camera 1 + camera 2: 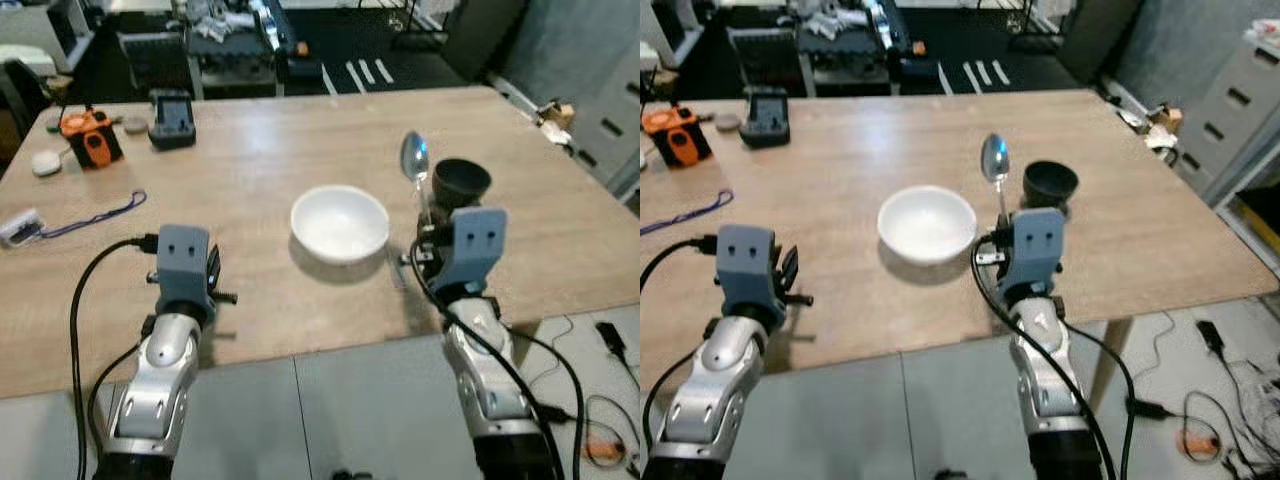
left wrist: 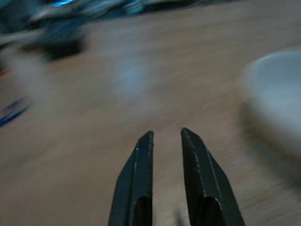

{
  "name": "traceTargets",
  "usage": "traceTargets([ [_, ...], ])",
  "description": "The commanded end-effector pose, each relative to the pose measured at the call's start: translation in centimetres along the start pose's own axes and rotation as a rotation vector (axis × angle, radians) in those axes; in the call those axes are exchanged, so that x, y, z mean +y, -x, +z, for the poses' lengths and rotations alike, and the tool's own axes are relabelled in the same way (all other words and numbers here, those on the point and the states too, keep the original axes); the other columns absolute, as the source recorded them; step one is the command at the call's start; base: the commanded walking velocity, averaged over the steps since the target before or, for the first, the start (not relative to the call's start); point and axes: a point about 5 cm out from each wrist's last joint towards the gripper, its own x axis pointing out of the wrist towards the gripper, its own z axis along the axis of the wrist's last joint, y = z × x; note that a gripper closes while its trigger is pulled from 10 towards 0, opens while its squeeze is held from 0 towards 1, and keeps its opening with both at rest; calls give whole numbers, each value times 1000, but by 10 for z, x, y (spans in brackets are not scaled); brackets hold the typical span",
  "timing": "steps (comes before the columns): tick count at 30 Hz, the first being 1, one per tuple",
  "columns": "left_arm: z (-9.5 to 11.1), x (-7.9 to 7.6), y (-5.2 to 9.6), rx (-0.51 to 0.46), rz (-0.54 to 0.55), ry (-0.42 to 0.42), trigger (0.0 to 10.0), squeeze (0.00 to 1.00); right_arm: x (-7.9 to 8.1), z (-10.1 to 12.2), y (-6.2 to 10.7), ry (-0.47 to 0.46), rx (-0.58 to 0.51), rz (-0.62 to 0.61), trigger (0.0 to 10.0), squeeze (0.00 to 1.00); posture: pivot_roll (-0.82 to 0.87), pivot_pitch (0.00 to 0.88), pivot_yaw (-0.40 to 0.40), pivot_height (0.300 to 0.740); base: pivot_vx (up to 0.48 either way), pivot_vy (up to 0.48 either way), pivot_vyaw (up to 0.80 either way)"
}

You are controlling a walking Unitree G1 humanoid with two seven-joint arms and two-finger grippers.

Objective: Setting the table

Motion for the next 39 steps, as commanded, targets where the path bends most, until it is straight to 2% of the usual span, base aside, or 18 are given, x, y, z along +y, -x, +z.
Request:
traceTargets([
  [1, 3, -2, 6, -21, -96, -3, 10000, 0, -6, 2, -3, 16, -1, -37, 10000, 0, -34, 41, 33, 740, 0, 0, 0],
  [4, 13, -6, 14, -44, -252, 14, 10000, 0, -12, 2, -5, 41, 4, -56, 10000, 0, -28, 43, 32, 740, 0, 0, 0],
  [7, 22, -5, 21, -57, -353, 0, 10000, 0, -16, 1, -7, 54, 14, -62, 10000, 0, -28, 43, 32, 740, 0, 0, 0],
  [12, 27, -3, 25, -36, -413, -10, 10000, 0, -17, -1, -8, 64, 30, -45, 10000, 0, -21, 42, 34, 740, 0, 0, 0],
  [13, 29, 0, 28, -23, -449, -54, 10000, 0, -15, -2, -9, 68, 43, -22, 10000, 0, -17, 42, 32, 740, 0, 0, 0],
  [16, 32, 7, 31, -11, -472, -72, 10000, 0, -13, -3, -9, 64, 41, 21, 10000, 0, -15, 43, 31, 740, 0, 0, 0],
  [18, 33, 10, 33, -8, -476, -71, 10000, 0, -12, -2, -8, 59, 37, 46, 10000, 0, -15, 43, 31, 740, 0, 0, 0],
  [20, 33, 20, 34, 14, -456, -83, 10000, 0, -6, 1, -7, 33, 24, 105, 10000, 0, -5, 43, 32, 740, 0, 0, 0],
  [22, 26, 30, 32, 54, -400, -118, 10000, 0, 4, 9, -6, 4, 1, 179, 10000, 0, -6, 42, 32, 740, 0, 0, 0],
  [24, 20, 34, 29, 87, -346, -133, 10000, 0, 10, 10, -6, 24, 13, 213, 10000, 0, -7, 42, 31, 740, 0, 0, 0],
  [29, 17, 35, 26, 111, -290, -130, 10000, 0, 8, 0, -7, 72, 70, 170, 10000, 0, -4, 41, 27, 740, 0, 0, 0],
  [32, 16, 33, 28, 111, -286, -124, 10000, 0, 11, -6, -4, 37, 92, 164, 10000, 0, 1, 42, 27, 740, 0, 0, 0],
  [33, 15, 32, 28, 115, -285, -124, 10000, 0, 19, -4, -1, 17, 86, 193, 10000, 0, -2, 42, 28, 740, 0, 0, 0],
  [36, 14, 31, 28, 118, -283, -126, 10000, 0, 21, -5, 0, 24, 89, 200, 10000, 0, -2, 42, 28, 740, 0, 0, 0],
  [37, 15, 29, 26, 114, -279, -122, 10000, 0, 16, -17, 0, 61, 163, 127, 10000, 0, -3, 42, 26, 740, 0, 0, 0],
  [39, 15, 27, 25, 111, -278, -120, 10000, 0, 13, -22, 0, 63, 186, 97, 10000, 0, -3, 42, 26, 740, 0, 0, 0],
])
